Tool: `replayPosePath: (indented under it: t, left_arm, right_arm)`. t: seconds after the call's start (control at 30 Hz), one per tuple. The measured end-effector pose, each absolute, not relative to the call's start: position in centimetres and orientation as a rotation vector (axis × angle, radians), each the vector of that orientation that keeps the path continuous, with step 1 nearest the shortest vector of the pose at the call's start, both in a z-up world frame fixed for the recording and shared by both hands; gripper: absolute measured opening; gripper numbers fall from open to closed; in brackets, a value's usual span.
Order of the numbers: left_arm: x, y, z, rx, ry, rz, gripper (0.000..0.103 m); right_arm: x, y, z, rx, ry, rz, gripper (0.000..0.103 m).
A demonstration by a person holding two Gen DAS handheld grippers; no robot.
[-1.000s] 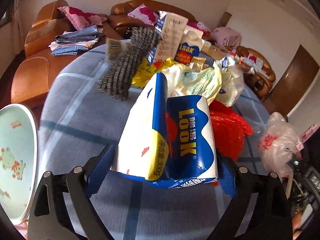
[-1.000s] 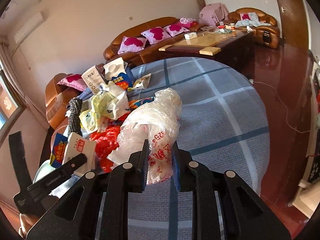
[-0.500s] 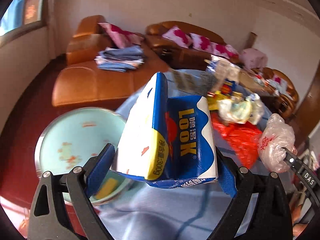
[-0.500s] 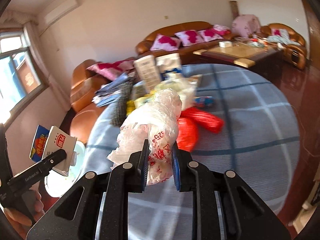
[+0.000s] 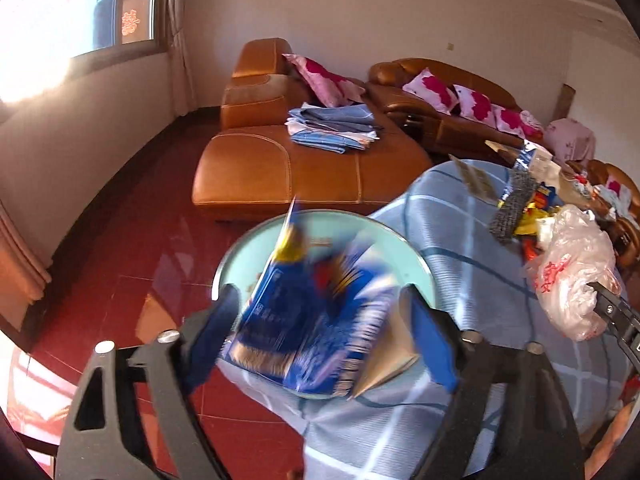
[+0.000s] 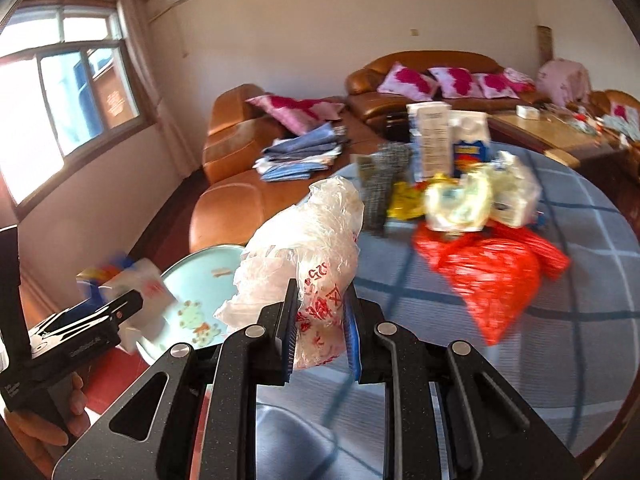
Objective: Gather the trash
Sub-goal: 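Drop the LOOK pack into the teal bin with the left tool while the right tool carries the bag over, then lower the clear bag into the teal bin and open the right tool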
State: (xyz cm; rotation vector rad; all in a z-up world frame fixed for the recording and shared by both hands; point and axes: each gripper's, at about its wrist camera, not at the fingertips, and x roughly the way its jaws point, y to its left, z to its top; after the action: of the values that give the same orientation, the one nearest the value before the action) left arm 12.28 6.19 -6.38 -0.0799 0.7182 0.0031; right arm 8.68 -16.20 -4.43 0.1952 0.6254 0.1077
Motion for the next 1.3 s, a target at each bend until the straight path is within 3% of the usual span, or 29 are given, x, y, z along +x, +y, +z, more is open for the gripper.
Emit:
replayPosePath:
  t: [0.3, 0.87, 0.93, 0.97, 1.0, 1.3]
  left_arm:
    - [15.5, 9.4, -8.6, -0.146, 0.735, 0.017, 0.078]
    - [14.4, 14.8, -8.8, -0.121, 0.759, 0.219, 0.079]
    - [14.3, 15.1, -8.9, -0.122, 0.765, 0.229, 0.080]
    - [14.3, 15.2, -8.9, -0.120, 0.767, 0.238, 0.080]
    - [14.2, 15.2, -9.0, -0.114, 0.769, 0.246, 0.081]
    - [14.3, 15.1, -9.2, -0.106, 0.777, 0.259, 0.088]
  right_arm:
    - [11.0, -12.1, -5.5, 0.138, 0.671, 0.180, 0.021]
    - [15.9, -4.9, -9.3, 0.044, 0.744, 0.336, 0.024]
    - [16.4, -4.3, -9.9, 0.054, 0.761, 0.375, 0.036]
    - [16.6, -4.3, -10.1, 0.057, 0.765, 0.377, 0.052]
    - [16.6, -4.2, -10.2, 0.059, 0.762, 0.368, 0.058]
    - [14.8, -6.0, -8.3, 0.078, 0.693, 0.321, 0.063]
